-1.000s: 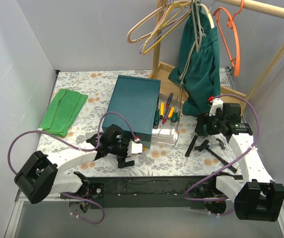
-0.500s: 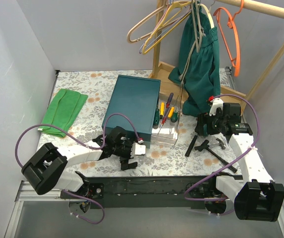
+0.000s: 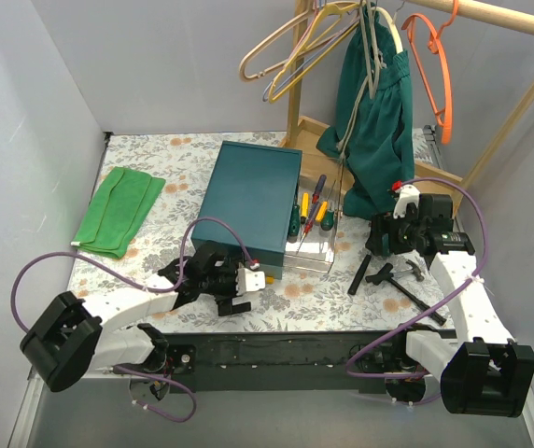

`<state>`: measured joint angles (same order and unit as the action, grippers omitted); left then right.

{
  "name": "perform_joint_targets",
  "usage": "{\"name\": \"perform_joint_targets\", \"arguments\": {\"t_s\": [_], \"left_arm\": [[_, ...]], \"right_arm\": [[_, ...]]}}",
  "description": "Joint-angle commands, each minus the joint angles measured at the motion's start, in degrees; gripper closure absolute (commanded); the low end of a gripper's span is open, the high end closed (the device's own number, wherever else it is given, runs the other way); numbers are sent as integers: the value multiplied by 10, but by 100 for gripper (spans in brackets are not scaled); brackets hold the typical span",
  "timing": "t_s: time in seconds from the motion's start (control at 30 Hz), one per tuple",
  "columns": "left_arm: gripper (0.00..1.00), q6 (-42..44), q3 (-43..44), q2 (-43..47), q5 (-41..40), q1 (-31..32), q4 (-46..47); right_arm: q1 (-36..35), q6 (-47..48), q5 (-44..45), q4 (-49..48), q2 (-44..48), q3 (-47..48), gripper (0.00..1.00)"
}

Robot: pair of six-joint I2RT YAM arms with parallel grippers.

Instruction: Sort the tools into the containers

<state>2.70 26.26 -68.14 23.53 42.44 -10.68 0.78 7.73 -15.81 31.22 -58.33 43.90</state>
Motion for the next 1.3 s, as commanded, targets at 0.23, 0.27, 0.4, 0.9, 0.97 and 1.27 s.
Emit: {"name": "perform_joint_targets", "arguments": {"t_s": [0.23,0.27,0.4,0.9,0.97,1.27], "left_arm": [[2,-61,-15,-53,-176,-9,80],[2,-65,-10,-65,-157,-9,74],[2,-67,-4,-83,-74,-9,37],[14,-29,2,-74,58,-9,-108],[32,-15,5,-63,63,-9,-117],[20,-15,-11,34,55,-9,-68]], "right_arm": [[4,-3,-12,-24,-6,0,12],[4,-3,-12,-22,-6,0,12],[4,-1,-10,-20,-6,1,12],[4,0,-10,-26,0,-10,12],[4,0,-9,-26,1,-11,12],[4,1,-7,-27,7,-14,12]]}}
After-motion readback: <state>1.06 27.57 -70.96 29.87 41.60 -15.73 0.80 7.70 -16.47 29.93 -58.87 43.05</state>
